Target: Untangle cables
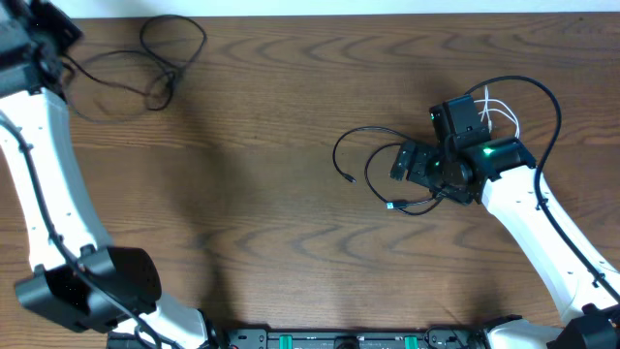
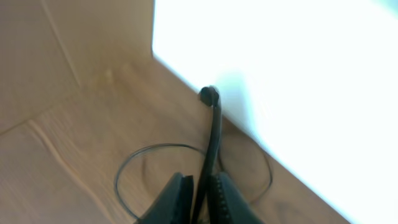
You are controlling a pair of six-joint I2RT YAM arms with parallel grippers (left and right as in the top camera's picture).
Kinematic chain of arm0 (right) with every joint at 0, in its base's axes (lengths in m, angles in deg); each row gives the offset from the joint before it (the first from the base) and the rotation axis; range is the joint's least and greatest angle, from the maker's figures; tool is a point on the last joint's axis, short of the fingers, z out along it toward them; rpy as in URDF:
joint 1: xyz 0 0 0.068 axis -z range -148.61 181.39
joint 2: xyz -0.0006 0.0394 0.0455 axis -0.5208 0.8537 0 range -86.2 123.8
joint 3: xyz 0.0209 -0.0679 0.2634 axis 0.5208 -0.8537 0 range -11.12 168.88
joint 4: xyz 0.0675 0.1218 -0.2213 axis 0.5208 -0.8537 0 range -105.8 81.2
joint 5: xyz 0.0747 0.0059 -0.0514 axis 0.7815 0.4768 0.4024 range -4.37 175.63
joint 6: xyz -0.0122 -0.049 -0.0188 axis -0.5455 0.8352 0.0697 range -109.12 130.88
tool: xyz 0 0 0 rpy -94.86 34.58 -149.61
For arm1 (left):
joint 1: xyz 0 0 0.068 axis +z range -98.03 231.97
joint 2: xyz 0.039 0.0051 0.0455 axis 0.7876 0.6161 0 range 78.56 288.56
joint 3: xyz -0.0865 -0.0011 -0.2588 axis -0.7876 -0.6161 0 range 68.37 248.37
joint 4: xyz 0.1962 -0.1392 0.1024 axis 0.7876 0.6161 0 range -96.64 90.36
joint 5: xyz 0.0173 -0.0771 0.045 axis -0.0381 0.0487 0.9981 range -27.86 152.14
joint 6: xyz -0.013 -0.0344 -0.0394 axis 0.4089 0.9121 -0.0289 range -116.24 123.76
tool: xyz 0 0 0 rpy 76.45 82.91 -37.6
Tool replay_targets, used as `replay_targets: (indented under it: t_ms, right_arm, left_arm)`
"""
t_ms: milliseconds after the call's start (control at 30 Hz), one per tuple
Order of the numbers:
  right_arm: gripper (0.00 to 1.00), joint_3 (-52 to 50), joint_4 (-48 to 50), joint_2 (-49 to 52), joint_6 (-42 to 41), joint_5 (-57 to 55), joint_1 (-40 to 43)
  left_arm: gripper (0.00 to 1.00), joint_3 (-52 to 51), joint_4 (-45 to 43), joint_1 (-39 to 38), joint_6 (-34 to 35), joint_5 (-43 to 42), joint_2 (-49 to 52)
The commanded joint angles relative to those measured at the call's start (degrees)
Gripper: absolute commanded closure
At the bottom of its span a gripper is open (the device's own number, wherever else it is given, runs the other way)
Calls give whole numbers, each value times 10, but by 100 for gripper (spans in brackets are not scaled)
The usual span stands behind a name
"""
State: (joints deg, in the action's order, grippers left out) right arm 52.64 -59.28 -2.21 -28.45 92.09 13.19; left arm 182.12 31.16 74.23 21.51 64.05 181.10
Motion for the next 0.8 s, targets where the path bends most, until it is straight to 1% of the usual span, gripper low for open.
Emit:
replay_targets:
  t_ms: [0, 33, 67, 100, 267, 467, 633, 767]
  right_arm:
    - [1, 6, -6, 3, 9, 0, 1]
    - [1, 6, -6, 3, 9, 0, 1]
    - [1, 6, -5, 3, 9, 0, 1]
    - [1, 6, -5, 3, 9, 0, 1]
    - [1, 6, -10, 3, 9, 2, 1]
    - [1, 6, -18, 3, 9, 2, 1]
    - [1, 6, -16, 3, 9, 2, 1]
    - [1, 6, -13, 3, 9, 2, 1]
  left_arm:
    - [30, 15, 9, 1, -25, 85, 5]
    - [16, 12, 15, 1, -25, 90, 13]
    - [8, 9, 25, 1, -25, 91, 23]
    - [5, 5, 38, 1, -25, 91, 36]
    - [4, 4, 118, 1, -22, 90, 122]
    - [4, 4, 175, 1, 40, 79, 186]
    - [4, 4, 184, 0, 40, -9, 191]
    - [4, 4, 203, 0, 40, -126, 191]
